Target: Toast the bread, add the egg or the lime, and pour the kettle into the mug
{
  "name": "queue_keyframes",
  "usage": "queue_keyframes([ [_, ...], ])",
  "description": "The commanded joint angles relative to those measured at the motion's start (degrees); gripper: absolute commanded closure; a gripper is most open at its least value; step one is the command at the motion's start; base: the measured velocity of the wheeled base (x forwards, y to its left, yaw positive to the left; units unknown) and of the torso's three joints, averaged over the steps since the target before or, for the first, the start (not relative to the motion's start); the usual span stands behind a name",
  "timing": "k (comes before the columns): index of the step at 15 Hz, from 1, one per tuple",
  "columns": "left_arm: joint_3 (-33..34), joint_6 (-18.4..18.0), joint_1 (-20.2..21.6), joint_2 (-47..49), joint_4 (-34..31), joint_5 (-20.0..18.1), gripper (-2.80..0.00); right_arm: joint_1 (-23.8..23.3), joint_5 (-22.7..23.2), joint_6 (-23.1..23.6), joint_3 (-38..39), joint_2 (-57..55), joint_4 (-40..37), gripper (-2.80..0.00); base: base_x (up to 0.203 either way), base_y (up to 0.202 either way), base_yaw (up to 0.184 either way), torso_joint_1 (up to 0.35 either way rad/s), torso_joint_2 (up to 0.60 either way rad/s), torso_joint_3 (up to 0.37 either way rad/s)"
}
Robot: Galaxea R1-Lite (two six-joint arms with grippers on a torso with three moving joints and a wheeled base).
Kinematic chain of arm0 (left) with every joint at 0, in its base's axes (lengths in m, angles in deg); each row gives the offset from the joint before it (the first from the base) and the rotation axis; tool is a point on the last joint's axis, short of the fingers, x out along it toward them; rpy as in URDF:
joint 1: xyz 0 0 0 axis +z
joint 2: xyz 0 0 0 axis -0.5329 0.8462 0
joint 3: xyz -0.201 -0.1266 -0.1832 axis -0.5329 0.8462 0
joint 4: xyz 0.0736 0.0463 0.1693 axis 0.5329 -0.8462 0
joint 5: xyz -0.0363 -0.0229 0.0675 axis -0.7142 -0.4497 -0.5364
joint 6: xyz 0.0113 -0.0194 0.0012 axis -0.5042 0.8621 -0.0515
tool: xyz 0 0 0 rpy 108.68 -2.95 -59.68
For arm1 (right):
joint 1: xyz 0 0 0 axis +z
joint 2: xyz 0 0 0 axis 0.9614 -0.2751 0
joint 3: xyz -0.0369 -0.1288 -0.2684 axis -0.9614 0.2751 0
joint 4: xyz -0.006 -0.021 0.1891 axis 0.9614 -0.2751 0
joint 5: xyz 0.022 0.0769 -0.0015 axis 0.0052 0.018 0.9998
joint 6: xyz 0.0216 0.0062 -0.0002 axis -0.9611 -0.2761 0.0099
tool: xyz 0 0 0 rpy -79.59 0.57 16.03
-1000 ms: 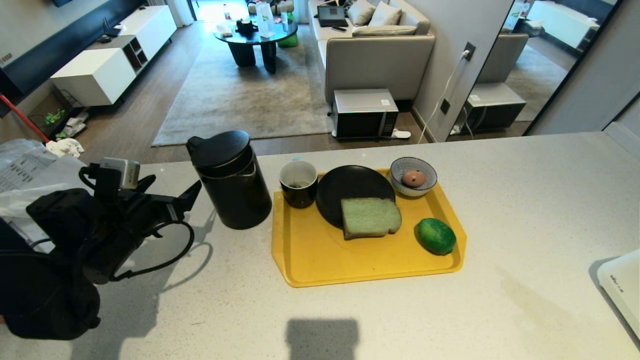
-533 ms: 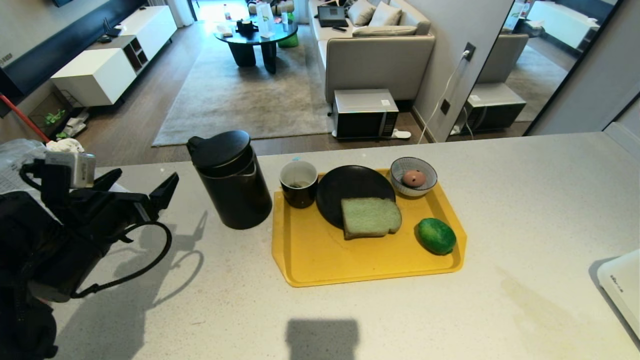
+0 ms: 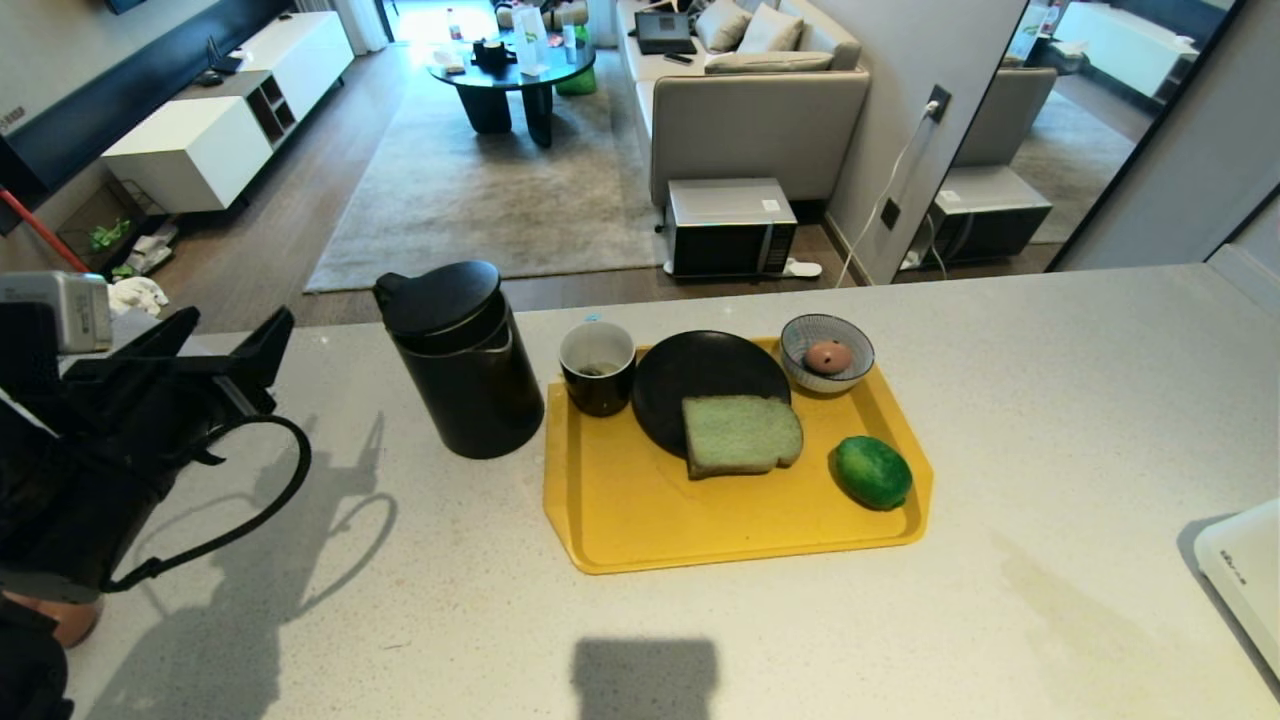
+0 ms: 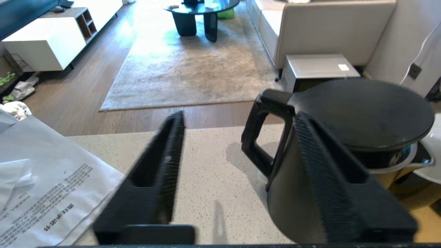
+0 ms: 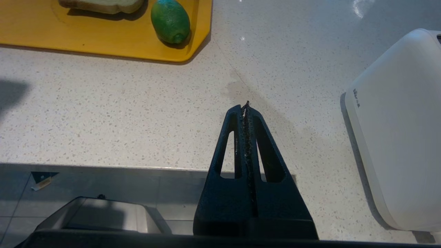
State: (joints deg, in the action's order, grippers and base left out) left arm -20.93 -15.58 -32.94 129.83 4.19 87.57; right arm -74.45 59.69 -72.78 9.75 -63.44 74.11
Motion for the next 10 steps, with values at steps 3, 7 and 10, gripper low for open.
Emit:
queue_keyframes([
  [3, -0.2, 0.7, 0.0, -2.9, 0.5, 0.1, 0.00, 0.0, 0.0, 0.0, 0.1, 0.0, 0.0, 0.00, 0.000, 0.000, 0.000, 0.000, 0.00, 0.000],
  [7, -4.9, 0.4, 0.0, -3.7, 0.0, 0.3, 0.00, 0.0, 0.0, -0.1, 0.0, 0.0, 0.0, 0.00, 0.000, 0.000, 0.000, 0.000, 0.00, 0.000],
  [10, -16.8, 0.4, -0.5, -7.7, -16.8, 0.2, 0.00, 0.0, 0.0, -0.1, 0.1, 0.0, 0.0, 0.00, 0.000, 0.000, 0.000, 0.000, 0.00, 0.000],
])
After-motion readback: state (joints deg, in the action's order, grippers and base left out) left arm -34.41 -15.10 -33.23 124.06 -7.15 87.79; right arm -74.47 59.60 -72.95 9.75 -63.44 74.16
